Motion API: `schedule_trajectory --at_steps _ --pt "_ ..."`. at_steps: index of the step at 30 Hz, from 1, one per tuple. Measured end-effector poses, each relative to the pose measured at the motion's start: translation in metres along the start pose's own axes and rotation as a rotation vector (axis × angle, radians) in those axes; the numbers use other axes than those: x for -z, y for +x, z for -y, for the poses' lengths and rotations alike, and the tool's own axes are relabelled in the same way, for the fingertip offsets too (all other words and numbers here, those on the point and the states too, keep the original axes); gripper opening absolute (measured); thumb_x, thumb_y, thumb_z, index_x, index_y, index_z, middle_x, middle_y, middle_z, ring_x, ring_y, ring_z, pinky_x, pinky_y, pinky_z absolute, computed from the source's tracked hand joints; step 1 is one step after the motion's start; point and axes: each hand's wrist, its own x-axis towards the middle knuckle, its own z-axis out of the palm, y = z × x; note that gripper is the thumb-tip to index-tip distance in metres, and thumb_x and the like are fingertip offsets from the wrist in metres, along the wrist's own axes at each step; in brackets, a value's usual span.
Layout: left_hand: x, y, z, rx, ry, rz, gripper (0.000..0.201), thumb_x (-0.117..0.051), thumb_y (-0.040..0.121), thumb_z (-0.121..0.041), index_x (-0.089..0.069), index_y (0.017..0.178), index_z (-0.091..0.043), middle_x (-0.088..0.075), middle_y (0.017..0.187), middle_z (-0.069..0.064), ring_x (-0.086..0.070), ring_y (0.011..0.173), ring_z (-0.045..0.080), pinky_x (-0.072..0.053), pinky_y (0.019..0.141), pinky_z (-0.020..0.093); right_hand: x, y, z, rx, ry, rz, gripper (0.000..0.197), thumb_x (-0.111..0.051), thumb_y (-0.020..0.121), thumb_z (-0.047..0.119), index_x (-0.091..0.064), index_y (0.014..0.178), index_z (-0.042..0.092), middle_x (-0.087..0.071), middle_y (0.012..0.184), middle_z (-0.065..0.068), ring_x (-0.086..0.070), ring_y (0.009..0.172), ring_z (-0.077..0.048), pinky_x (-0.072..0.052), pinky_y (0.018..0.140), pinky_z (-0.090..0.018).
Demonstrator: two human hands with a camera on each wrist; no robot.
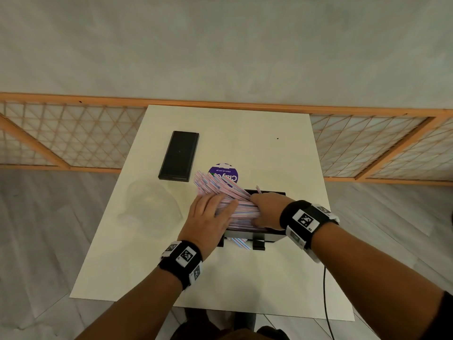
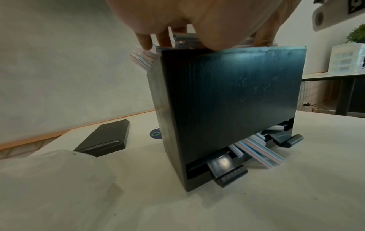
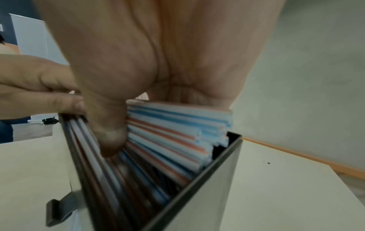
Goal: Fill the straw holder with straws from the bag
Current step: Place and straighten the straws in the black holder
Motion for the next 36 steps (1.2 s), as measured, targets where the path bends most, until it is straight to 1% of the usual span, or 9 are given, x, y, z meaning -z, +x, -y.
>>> schedule_trajectory --at_steps 4,8,13,16,20,25,28,32,36 --pt "0.0 0.0 0.0 -0.011 -0.002 -0.001 0.047 -0.051 0.101 -0.041 -0.052 0.146 -0.026 -0.056 0.135 0.009 -0.053 0.118 0.032 -0.046 0.104 0.048 -0.006 -0.008 -0.006 0.044 0.062 -0.065 0.023 -0.066 0.087 0.033 -0.049 0.101 0.025 -0.061 0.103 0.0 -0.053 0.086 -0.019 -0.04 0.075 -0.028" --pt "-0.001 0.003 -0.002 0.011 -0.072 0.048 0.051 -0.044 0.102 -0.044 -0.049 0.147 -0.019 -0.054 0.136 0.009 -0.053 0.117 0.031 -0.047 0.102 0.047 -0.01 -0.016 -0.009 0.068 0.124 -0.115 0.022 -0.064 0.088 0.027 -0.055 0.108 0.023 -0.059 0.104 0.0 -0.056 0.09 -0.02 -0.04 0.076 -0.028" --pt "0.01 0.003 -0.006 0.113 -0.149 -0.02 0.067 -0.05 0.098 -0.057 -0.046 0.15 -0.015 -0.046 0.148 0.013 -0.046 0.134 0.033 -0.038 0.115 0.053 -0.017 -0.014 -0.011 0.038 0.094 -0.125 0.026 -0.06 0.09 0.028 -0.056 0.114 0.021 -0.058 0.111 -0.005 -0.059 0.1 -0.026 -0.046 0.082 -0.032" --pt "0.02 0.001 -0.007 0.314 -0.315 -0.08 0.084 -0.053 0.093 -0.065 -0.033 0.156 -0.014 -0.029 0.16 0.014 -0.031 0.147 0.031 -0.028 0.12 0.047 -0.017 -0.011 -0.01 0.068 0.079 -0.163 0.027 -0.059 0.092 0.029 -0.057 0.118 0.022 -0.059 0.11 -0.006 -0.059 0.101 -0.025 -0.041 0.079 -0.028" --pt "0.025 0.001 -0.011 0.536 -0.689 -0.064 0.105 -0.068 0.083 -0.061 -0.008 0.161 -0.023 -0.006 0.168 -0.004 -0.023 0.152 0.018 -0.039 0.114 0.032 -0.014 -0.005 -0.003 0.119 0.08 -0.186 0.03 -0.059 0.093 0.03 -0.058 0.122 0.025 -0.06 0.108 -0.006 -0.059 0.1 -0.026 -0.046 0.085 -0.034" --pt "0.017 -0.003 -0.017 0.548 -0.861 -0.043 0.109 -0.07 0.087 -0.055 0.007 0.161 -0.034 -0.014 0.169 -0.007 -0.028 0.151 0.012 -0.041 0.117 0.042 -0.018 0.001 0.007 0.133 0.107 -0.187 0.038 -0.062 0.089 0.032 -0.057 0.125 0.021 -0.058 0.113 -0.008 -0.057 0.105 -0.029 -0.047 0.095 -0.038" --pt "0.01 -0.006 -0.02 0.469 -0.768 -0.028 0.101 -0.056 0.092 -0.063 0.013 0.161 -0.034 0.001 0.171 -0.007 -0.01 0.157 0.015 -0.032 0.122 0.046 -0.021 0.0 0.006 0.132 0.137 -0.198 0.04 -0.064 0.089 0.035 -0.056 0.125 0.019 -0.057 0.116 -0.008 -0.056 0.108 -0.029 -0.047 0.096 -0.038" --pt "0.011 -0.006 -0.015 0.439 -0.658 0.018 0.084 -0.046 0.099 -0.057 -0.001 0.163 -0.027 0.015 0.17 -0.008 -0.005 0.158 0.014 -0.033 0.122 0.042 -0.018 -0.012 0.003 0.088 0.177 -0.202 0.046 -0.069 0.087 0.043 -0.061 0.127 0.022 -0.059 0.122 -0.002 -0.055 0.115 -0.02 -0.045 0.099 -0.032" --pt "0.011 -0.008 -0.01 0.221 -0.339 -0.031 0.064 -0.055 0.098 -0.051 -0.039 0.154 -0.024 -0.009 0.17 0.01 -0.011 0.157 0.029 -0.015 0.125 0.05 -0.013 -0.019 -0.011 -0.106 0.234 -0.313 0.025 -0.06 0.087 0.045 -0.064 0.095 0.021 -0.065 0.098 -0.002 -0.058 0.089 -0.022 -0.045 0.076 -0.031"
